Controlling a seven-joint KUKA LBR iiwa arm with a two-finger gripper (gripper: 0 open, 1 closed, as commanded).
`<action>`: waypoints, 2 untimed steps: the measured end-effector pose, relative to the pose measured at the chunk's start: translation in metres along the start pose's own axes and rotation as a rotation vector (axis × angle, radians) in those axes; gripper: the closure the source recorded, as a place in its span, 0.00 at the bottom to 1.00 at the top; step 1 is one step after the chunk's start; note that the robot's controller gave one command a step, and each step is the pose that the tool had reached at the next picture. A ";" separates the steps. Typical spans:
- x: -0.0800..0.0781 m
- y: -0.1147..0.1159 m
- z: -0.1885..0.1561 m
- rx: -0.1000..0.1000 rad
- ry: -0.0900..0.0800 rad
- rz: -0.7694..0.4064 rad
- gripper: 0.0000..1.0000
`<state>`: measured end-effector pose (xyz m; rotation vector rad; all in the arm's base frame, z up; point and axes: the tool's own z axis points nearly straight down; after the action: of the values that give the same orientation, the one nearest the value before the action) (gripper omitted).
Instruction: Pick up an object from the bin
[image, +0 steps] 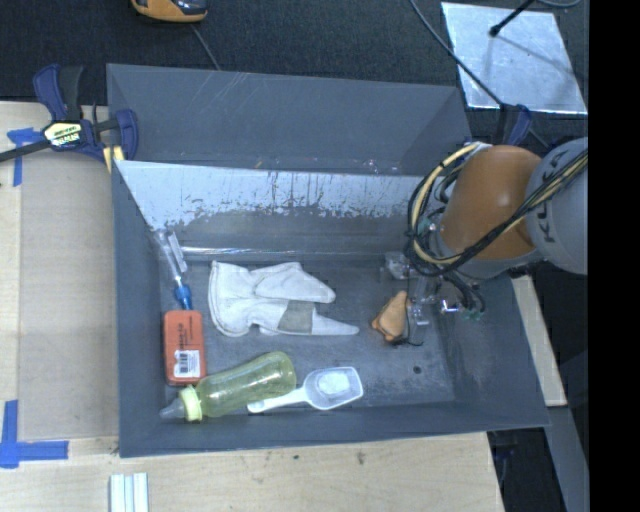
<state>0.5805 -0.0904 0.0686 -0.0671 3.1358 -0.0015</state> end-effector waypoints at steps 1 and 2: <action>0.001 -0.018 -0.003 0.002 -0.009 -0.008 1.00; 0.001 -0.018 -0.003 0.002 -0.009 -0.008 1.00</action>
Offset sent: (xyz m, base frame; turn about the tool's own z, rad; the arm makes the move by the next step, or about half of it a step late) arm 0.0000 0.0000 0.0000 0.0000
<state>0.5806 -0.1081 0.0720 -0.0797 3.1263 -0.0037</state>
